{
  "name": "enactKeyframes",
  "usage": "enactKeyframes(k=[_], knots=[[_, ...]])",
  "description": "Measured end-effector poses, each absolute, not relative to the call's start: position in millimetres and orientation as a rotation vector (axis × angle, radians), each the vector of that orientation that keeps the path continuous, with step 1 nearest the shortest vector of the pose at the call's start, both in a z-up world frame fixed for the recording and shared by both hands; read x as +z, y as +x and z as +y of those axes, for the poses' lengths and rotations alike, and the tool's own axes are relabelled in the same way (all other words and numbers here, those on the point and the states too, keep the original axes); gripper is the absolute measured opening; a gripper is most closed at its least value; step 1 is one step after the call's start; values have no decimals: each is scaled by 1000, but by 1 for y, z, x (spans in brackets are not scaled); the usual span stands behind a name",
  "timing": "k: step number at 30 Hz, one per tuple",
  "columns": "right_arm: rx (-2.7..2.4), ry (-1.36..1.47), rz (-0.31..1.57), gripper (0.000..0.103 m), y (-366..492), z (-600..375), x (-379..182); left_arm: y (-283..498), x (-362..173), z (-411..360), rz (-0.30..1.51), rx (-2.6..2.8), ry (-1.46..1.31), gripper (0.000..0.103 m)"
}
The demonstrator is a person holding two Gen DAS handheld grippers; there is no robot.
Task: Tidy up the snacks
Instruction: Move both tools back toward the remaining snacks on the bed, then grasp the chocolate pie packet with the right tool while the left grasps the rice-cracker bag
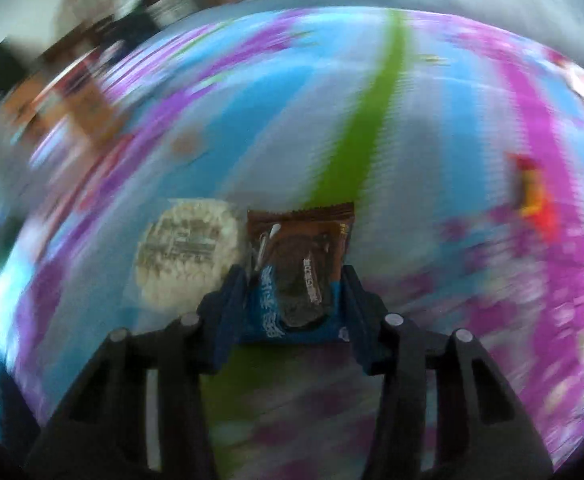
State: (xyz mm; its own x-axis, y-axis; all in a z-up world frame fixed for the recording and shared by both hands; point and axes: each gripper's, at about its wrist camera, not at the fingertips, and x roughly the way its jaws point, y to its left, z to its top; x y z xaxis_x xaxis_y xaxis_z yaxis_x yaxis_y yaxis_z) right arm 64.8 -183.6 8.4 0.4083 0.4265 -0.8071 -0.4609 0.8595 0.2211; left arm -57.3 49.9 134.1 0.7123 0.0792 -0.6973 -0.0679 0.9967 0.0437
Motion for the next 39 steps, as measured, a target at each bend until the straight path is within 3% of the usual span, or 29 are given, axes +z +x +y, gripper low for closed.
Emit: enactKeyframes(k=[10,17,26,30,35,39], knots=[[480,234,954,44,-20,-240,27,-40,84,18,886,-207,-97,83],[429,237,1024,46,-17,-266,14,-40,55,-40,855,-553,216,83],[516,268,1031,46,-9,-252,13,-22,42,-56,840,-681,290,83],[500,302,1035,59,-10,-257,10,-16,30,-58,872,-728,371,84],[487,319,1043,59,-14,-262,7,-12,20,-60,905,-781,400,92],[478,316,1043,60,-13,-260,7,-14,9,-65,919,-779,428,92]])
